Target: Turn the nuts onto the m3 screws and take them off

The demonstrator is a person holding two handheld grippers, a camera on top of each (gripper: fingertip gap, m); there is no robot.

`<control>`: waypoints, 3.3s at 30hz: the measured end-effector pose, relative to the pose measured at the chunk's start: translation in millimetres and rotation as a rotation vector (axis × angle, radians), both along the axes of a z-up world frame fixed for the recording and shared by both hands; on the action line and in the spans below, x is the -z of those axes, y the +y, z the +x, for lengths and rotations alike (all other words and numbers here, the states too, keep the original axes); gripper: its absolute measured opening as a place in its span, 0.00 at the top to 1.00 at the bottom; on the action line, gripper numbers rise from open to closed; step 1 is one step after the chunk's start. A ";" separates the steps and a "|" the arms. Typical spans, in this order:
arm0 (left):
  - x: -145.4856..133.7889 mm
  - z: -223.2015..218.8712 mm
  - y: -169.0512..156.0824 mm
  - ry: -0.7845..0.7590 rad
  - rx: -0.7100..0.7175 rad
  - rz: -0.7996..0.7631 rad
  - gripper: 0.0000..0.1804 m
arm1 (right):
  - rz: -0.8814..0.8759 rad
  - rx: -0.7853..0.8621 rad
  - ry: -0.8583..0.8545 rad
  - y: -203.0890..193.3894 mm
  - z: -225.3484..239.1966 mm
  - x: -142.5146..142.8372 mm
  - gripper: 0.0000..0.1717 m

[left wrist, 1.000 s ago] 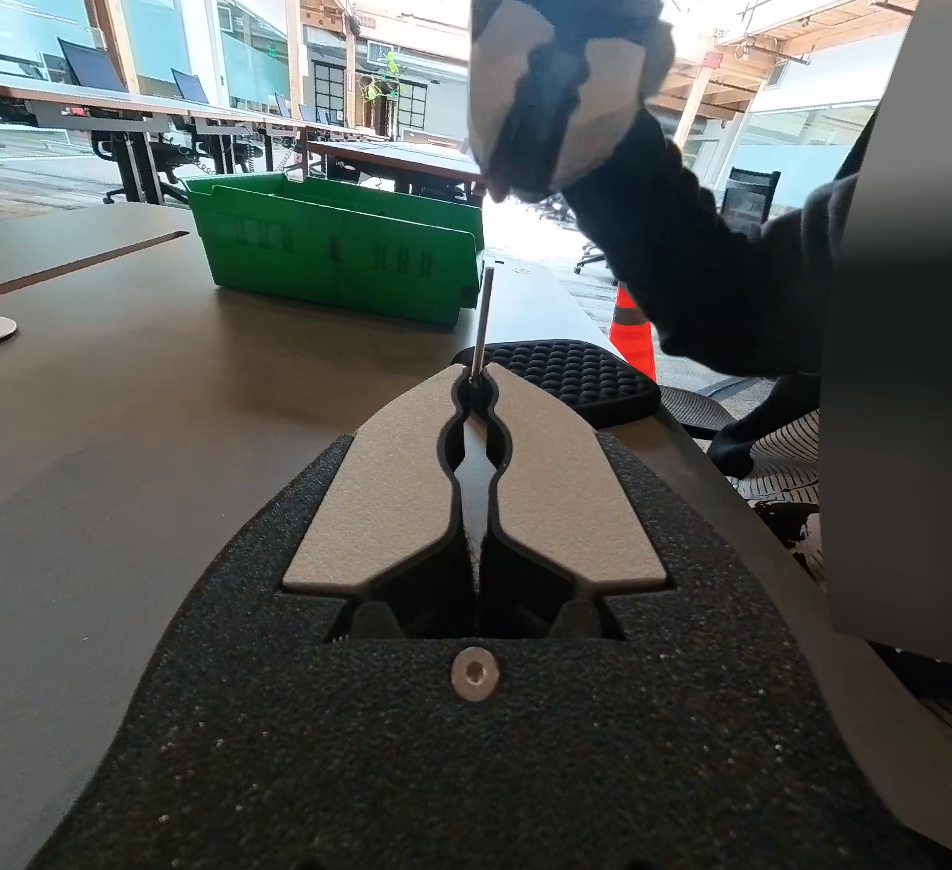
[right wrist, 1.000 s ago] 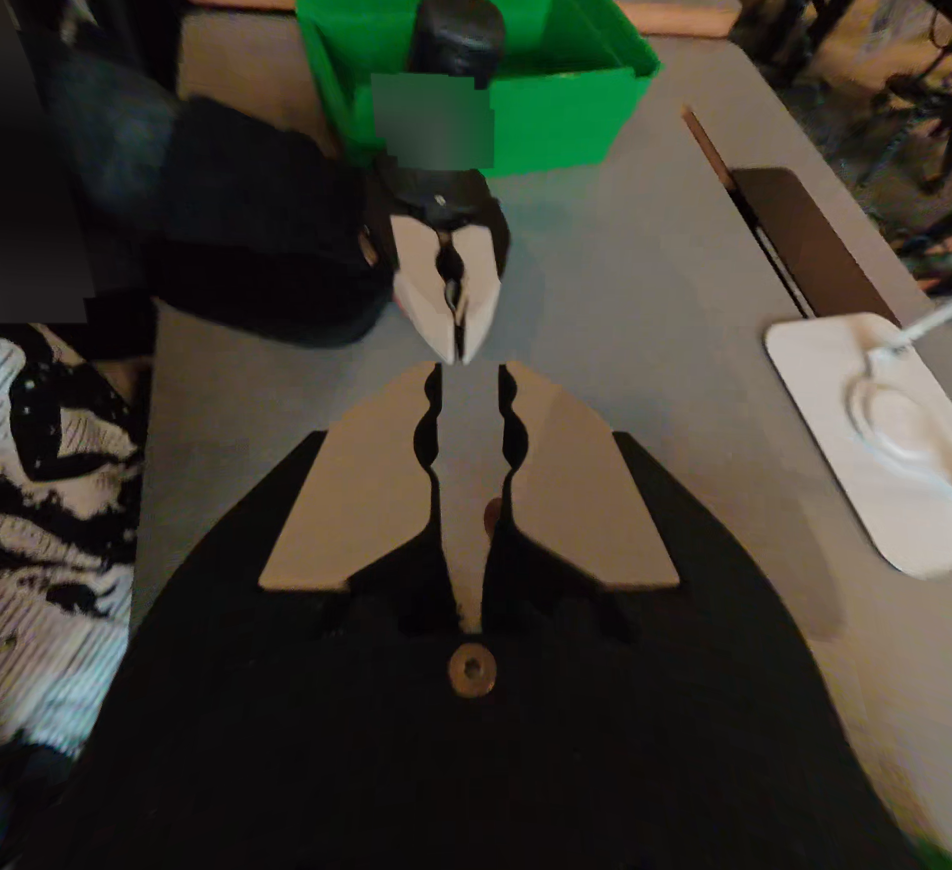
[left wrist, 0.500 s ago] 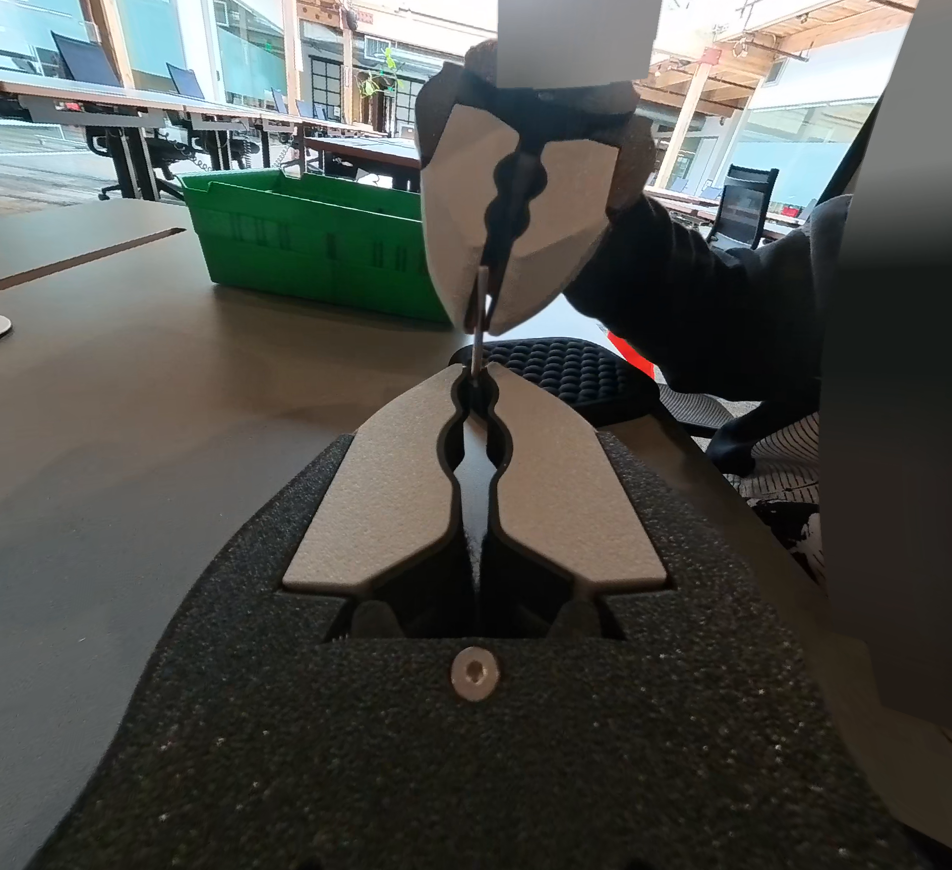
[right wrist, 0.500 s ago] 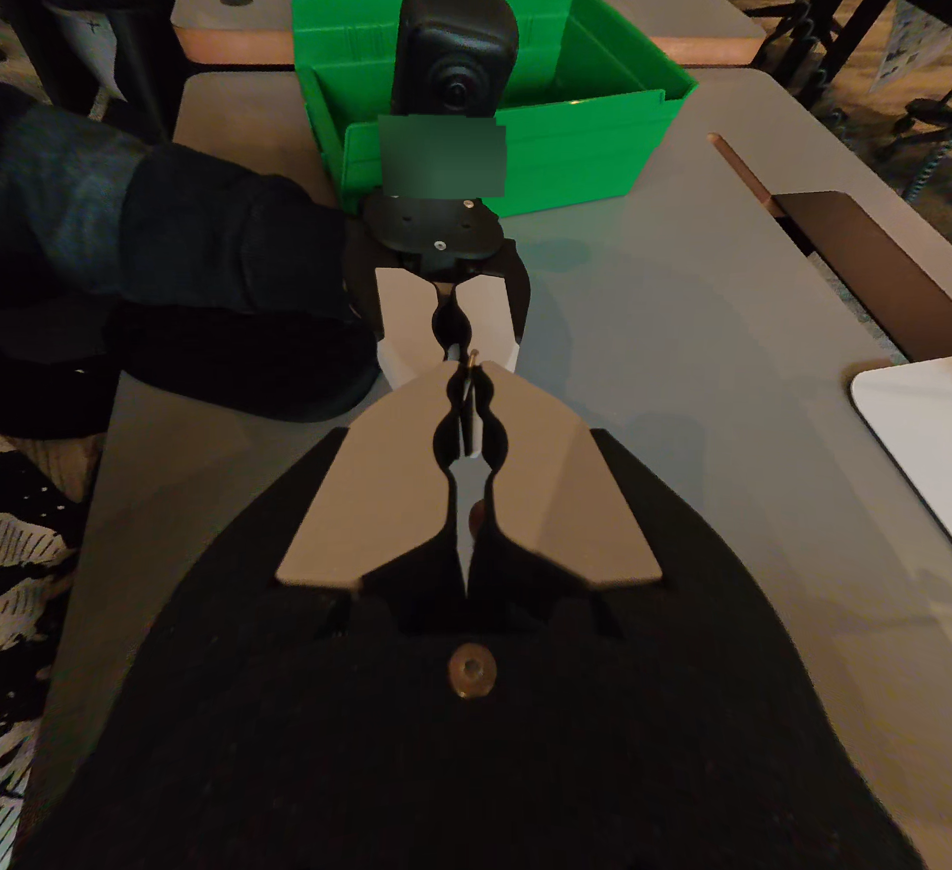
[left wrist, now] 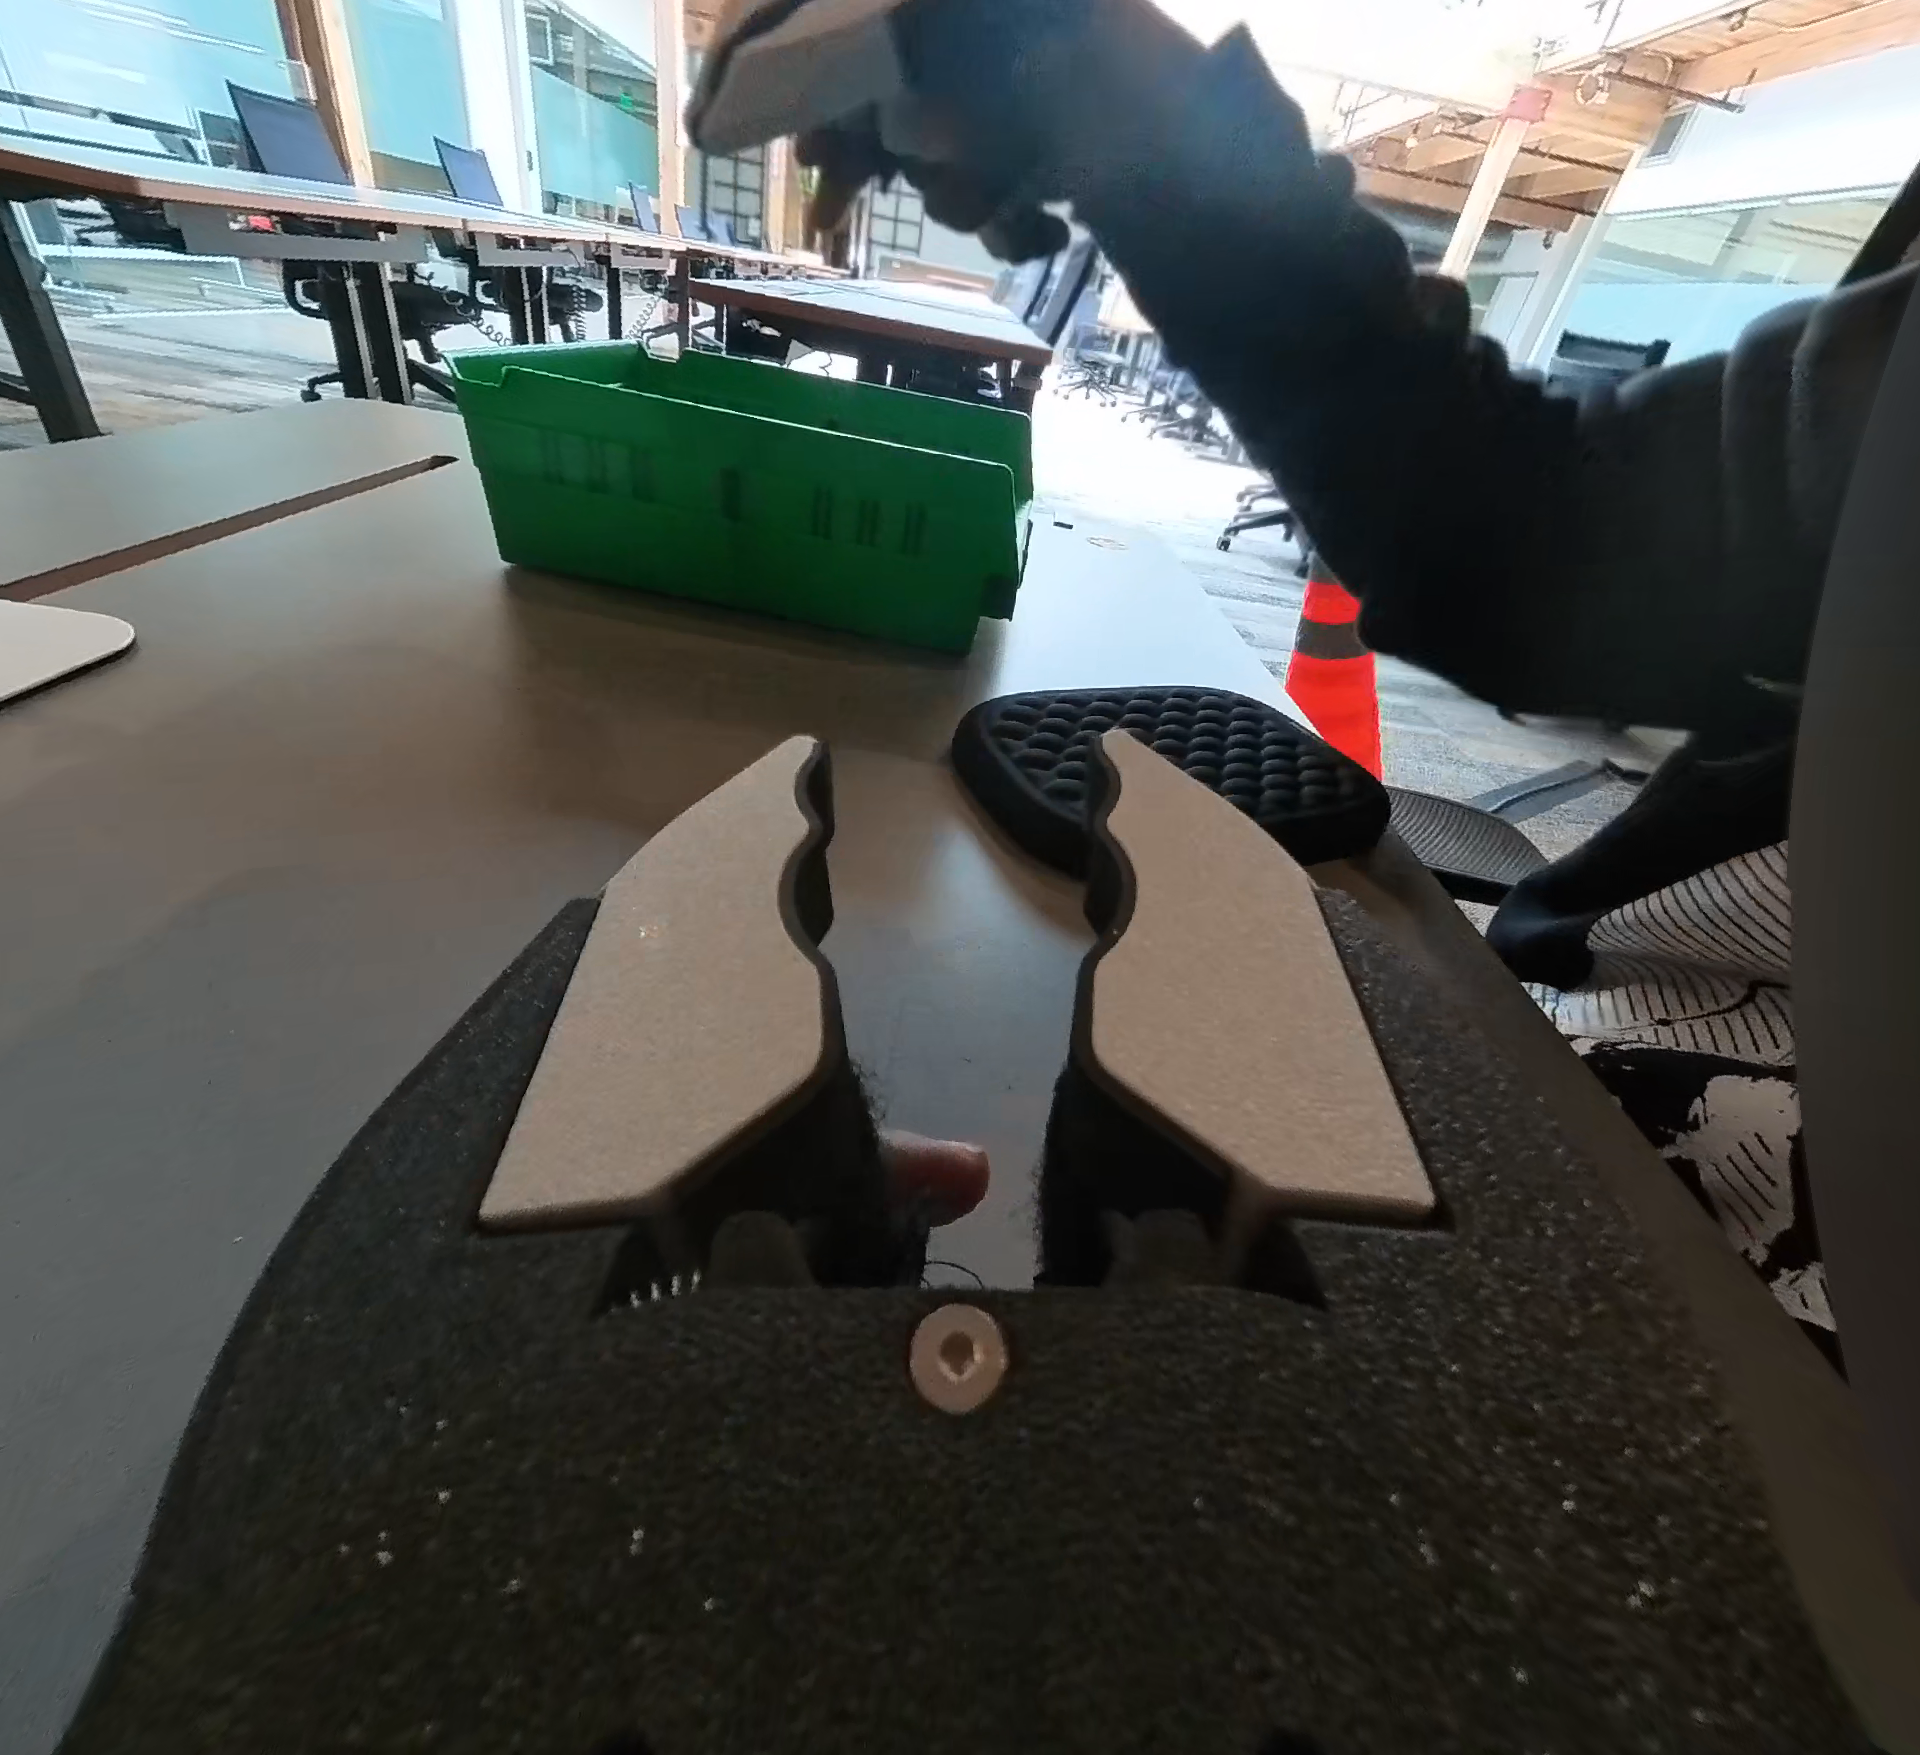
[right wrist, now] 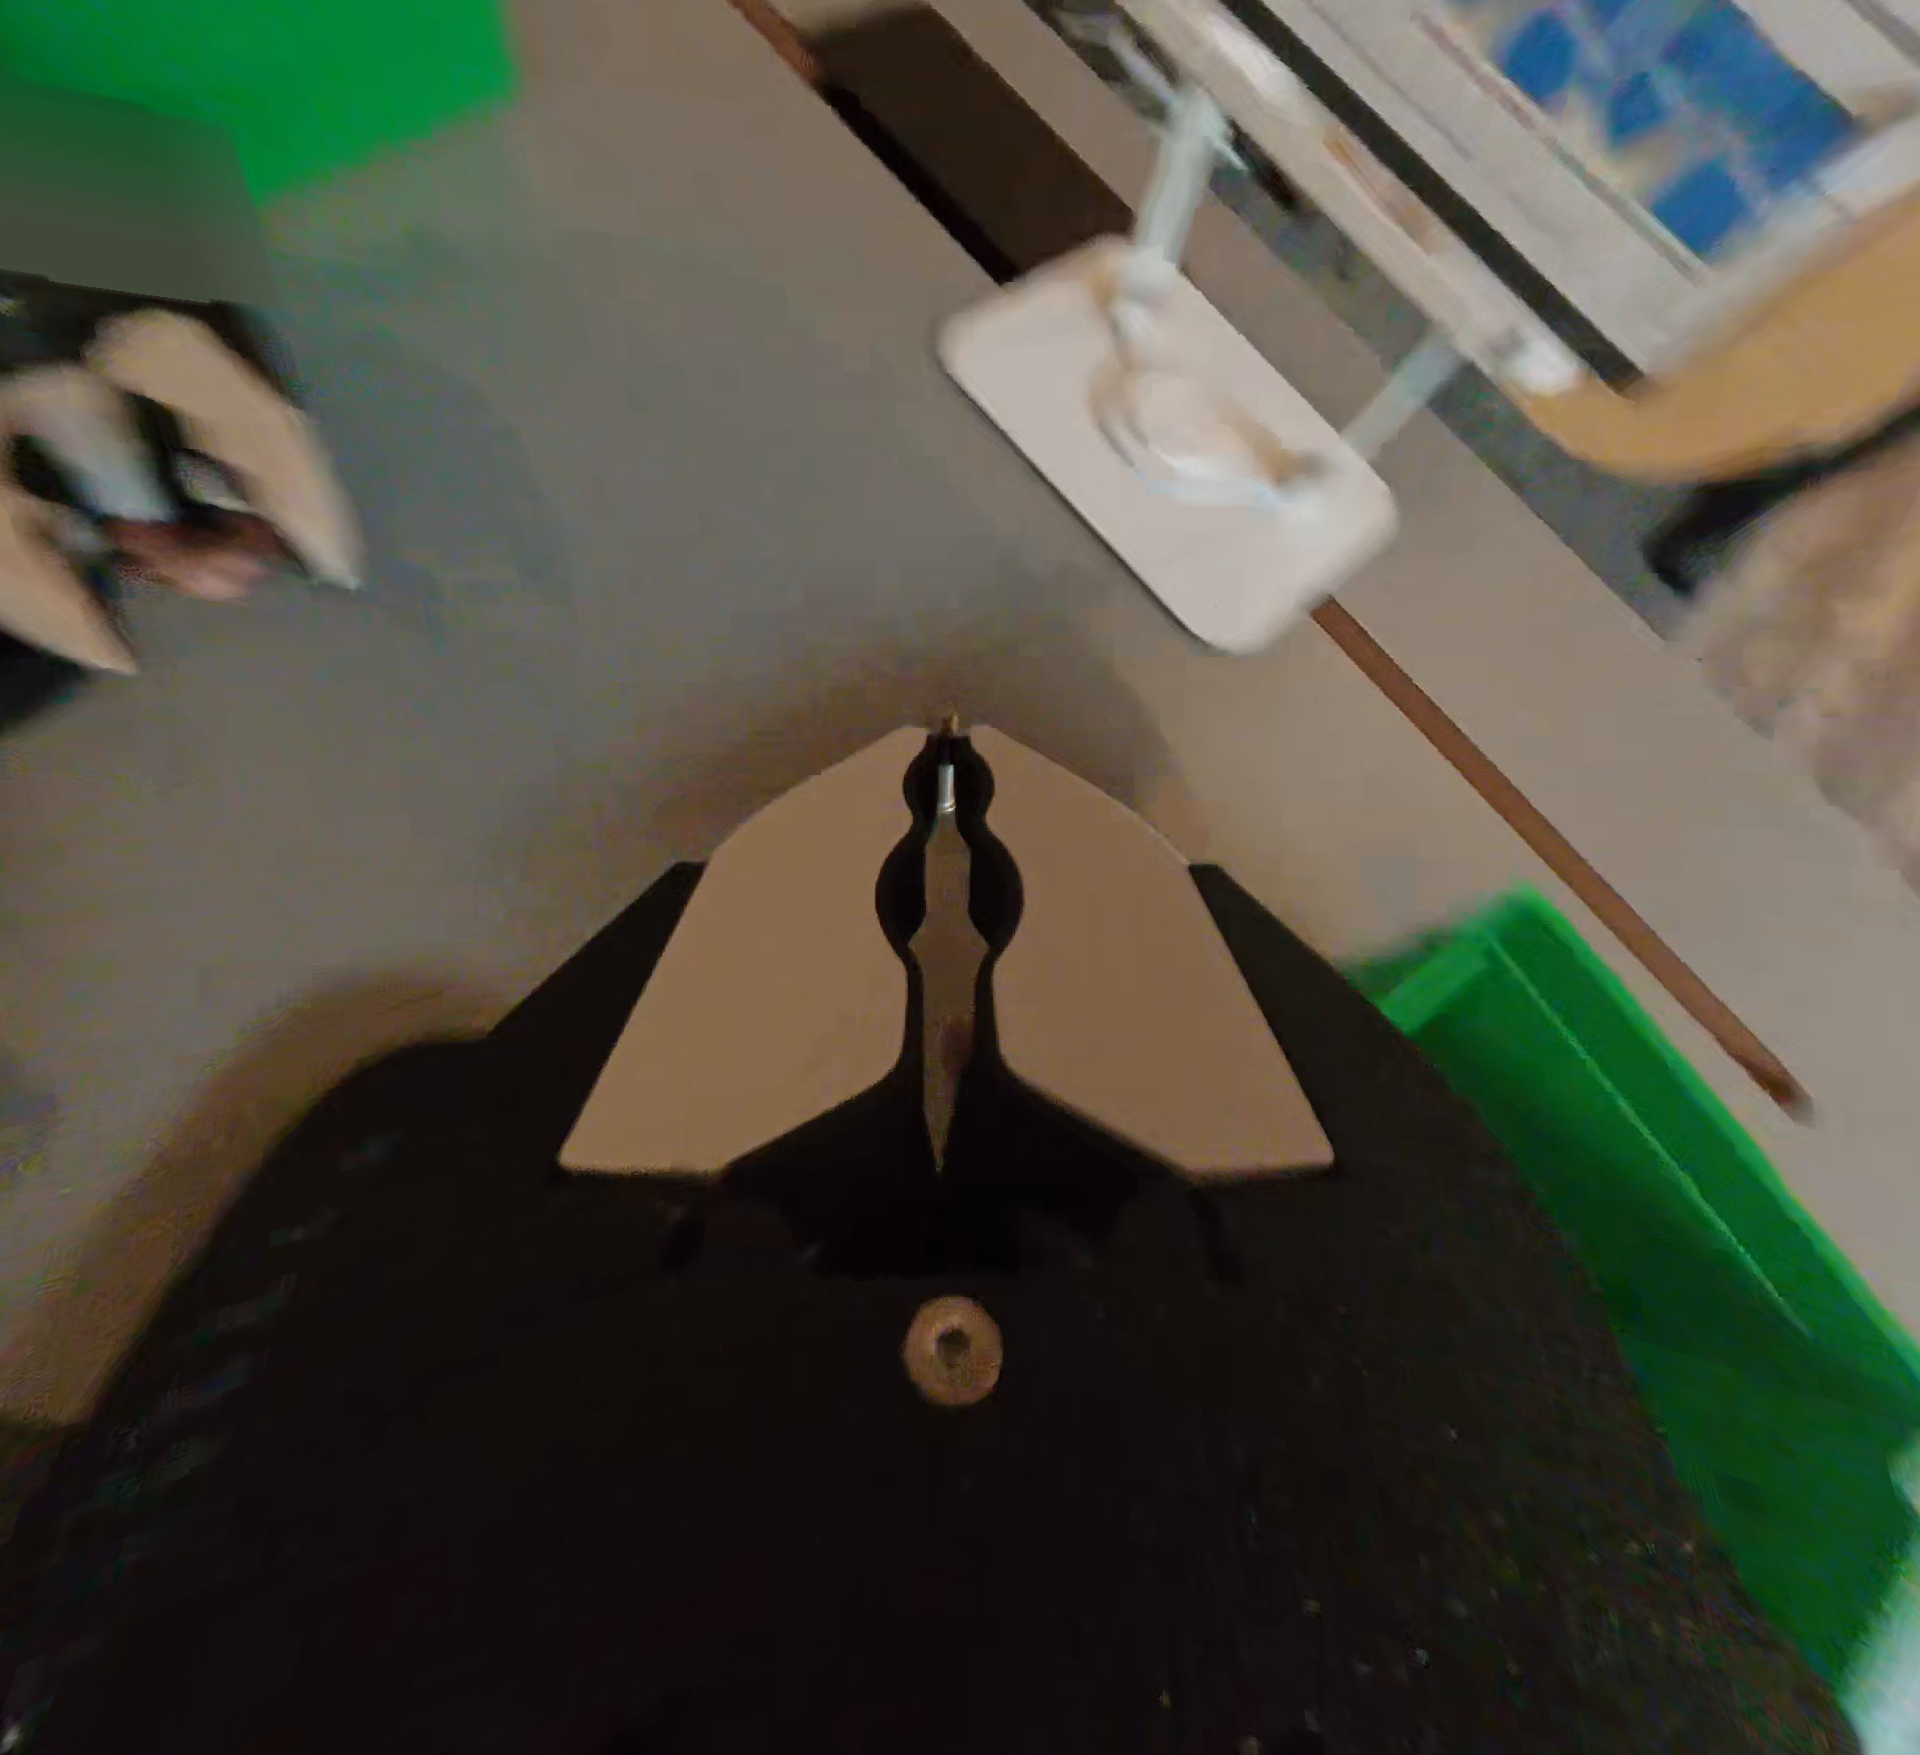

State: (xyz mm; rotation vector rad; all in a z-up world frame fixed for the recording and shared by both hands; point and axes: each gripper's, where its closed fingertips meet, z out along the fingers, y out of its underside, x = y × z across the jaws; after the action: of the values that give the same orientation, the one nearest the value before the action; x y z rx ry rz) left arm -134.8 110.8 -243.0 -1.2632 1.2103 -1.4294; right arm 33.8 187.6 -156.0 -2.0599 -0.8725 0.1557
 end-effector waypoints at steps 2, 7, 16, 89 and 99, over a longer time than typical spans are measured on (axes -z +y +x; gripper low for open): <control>0.7 0.5 -0.2 0.006 0.000 0.002 0.75 | -0.097 0.133 -0.067 11.2 60.3 5.1 0.99; 0.7 0.6 1.3 0.006 -0.003 -0.011 0.75 | -0.352 0.410 -0.112 23.9 175.3 46.3 0.99; 0.0 0.0 4.4 0.000 -0.011 -0.032 0.76 | -0.617 0.573 -0.117 34.4 230.2 134.6 0.99; 35.3 -326.6 169.4 0.986 -1.074 -0.505 0.88 | 0.399 0.177 0.571 -35.9 -36.3 58.1 0.74; 78.7 -344.6 167.6 1.244 -1.016 -0.636 0.92 | 0.405 0.175 0.544 -35.6 -35.3 60.7 0.74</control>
State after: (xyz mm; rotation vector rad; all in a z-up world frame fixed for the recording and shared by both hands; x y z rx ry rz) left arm -479.3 278.4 -321.7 -2.8469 0.4732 -0.1146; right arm -1.6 152.0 -216.7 -1.5869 -0.3489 0.3890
